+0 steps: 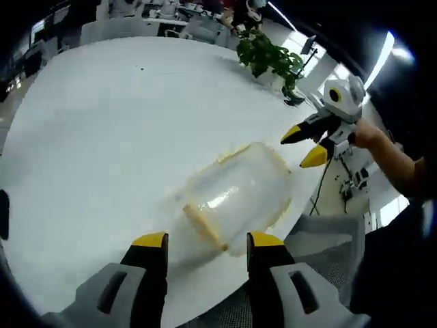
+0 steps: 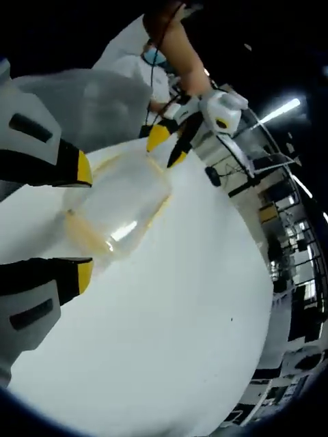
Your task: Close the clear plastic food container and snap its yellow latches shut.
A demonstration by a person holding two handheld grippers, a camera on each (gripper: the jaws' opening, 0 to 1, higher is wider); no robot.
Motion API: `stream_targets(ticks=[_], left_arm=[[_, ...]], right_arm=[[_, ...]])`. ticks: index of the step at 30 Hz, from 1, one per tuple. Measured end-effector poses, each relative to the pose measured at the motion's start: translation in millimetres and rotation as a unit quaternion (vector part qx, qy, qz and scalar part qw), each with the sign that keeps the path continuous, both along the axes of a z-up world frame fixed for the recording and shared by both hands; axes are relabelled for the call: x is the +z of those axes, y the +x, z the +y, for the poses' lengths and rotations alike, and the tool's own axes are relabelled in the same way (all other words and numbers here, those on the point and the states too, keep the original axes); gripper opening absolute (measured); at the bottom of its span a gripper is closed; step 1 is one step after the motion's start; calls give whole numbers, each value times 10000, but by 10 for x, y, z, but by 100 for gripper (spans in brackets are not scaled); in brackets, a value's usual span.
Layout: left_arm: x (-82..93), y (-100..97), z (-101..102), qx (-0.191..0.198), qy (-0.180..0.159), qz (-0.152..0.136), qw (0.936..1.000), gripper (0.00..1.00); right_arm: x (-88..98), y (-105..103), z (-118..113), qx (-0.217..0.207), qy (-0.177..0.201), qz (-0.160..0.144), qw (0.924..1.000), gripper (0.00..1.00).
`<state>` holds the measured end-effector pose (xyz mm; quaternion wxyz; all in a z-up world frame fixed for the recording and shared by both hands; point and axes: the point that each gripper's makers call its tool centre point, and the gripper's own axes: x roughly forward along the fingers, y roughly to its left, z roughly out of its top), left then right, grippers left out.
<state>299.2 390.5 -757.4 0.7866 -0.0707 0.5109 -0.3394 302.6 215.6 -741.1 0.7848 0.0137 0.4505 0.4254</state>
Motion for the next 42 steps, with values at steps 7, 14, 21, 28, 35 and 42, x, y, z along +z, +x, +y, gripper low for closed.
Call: stream_targets(ticks=[7, 14, 21, 28, 35, 42], left_arm=[[-82, -58, 53, 905, -303, 400, 9946, 46], [-89, -60, 31, 1173, -527, 421, 9908, 47], [-94, -12, -58, 1178, -512, 336, 9911, 48], [-151, -12, -77, 1104, -423, 352, 9924, 48], [-179, -26, -112, 1014, -418, 361, 9933, 48], [-217, -22, -127, 887, -320, 317, 9950, 48]], right_arm=[[-81, -60, 11, -406, 279, 280, 9984, 45], [-68, -40, -56, -753, 196, 343, 9964, 40], [-101, -23, -27, -823, 73, 312, 9961, 38], [-198, -42, -7, -879, -53, 406, 9953, 37], [-222, -24, 17, -969, 61, 523, 9939, 36], [-295, -3, 22, -1082, 115, 672, 9918, 34]])
